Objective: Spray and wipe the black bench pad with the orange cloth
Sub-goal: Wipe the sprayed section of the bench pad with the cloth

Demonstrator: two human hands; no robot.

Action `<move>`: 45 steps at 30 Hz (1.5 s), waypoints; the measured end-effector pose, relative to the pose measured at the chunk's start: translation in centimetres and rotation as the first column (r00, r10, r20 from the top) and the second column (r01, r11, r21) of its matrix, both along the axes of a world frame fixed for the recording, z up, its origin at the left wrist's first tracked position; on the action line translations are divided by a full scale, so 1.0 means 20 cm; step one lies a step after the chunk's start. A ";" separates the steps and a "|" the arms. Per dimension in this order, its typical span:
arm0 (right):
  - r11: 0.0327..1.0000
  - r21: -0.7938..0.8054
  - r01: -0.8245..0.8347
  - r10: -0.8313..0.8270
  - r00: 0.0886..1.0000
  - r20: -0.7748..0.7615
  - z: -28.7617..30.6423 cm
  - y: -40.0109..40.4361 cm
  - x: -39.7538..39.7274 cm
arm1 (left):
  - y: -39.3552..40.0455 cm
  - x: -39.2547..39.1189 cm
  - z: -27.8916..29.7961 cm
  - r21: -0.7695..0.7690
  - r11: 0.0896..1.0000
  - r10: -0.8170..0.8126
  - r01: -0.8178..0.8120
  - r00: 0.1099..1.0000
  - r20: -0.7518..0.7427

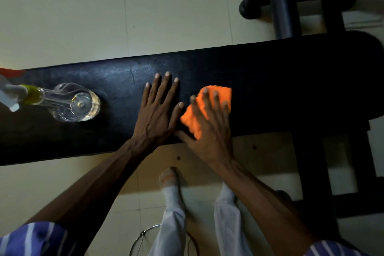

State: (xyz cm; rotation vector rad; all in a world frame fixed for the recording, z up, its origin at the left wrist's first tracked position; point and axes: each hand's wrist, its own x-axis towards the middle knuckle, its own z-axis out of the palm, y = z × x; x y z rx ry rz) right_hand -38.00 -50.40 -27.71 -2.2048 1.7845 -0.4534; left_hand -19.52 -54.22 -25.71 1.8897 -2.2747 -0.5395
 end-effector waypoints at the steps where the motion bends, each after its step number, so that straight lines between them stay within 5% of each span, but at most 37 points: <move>1: 0.999 0.007 -0.046 0.046 0.999 -0.012 0.00 0.03 0.05 | 0.00 0.01 0.00 0.003 1.000 0.005 -0.005 1.000 -0.019; 6: 0.986 -0.012 -0.166 0.164 0.981 -0.102 0.01 0.02 -0.13 | 0.00 0.12 0.03 0.006 0.999 0.046 -0.046 0.999 -0.023; 13: 0.992 0.018 0.124 -0.124 0.992 -0.027 0.03 -0.11 0.01 | 0.01 0.22 0.00 0.000 0.999 0.039 -0.039 0.999 -0.003; 21: 0.963 0.034 -0.267 0.269 0.961 -0.066 0.03 0.09 0.00 | 0.07 0.26 0.05 0.039 0.999 0.037 -0.037 0.999 -0.006; 28: 0.994 0.088 0.065 -0.066 0.998 0.003 0.08 -0.08 0.08 | 0.10 0.30 0.05 0.071 0.997 0.022 -0.021 1.000 -0.020; 34: 0.980 0.088 -0.179 0.166 0.976 0.141 0.09 -0.04 0.37 | 0.10 0.39 0.03 0.060 0.995 0.081 -0.076 0.993 -0.084; 39: 0.910 0.119 -0.396 0.394 0.918 0.040 0.11 0.01 0.17 | 0.11 0.42 0.07 0.061 0.995 0.091 -0.084 0.988 -0.124; 45: 0.931 0.317 -0.180 0.092 0.958 0.271 0.20 -0.03 0.21 | 0.22 0.30 0.16 0.037 0.989 0.151 -0.146 0.962 -0.226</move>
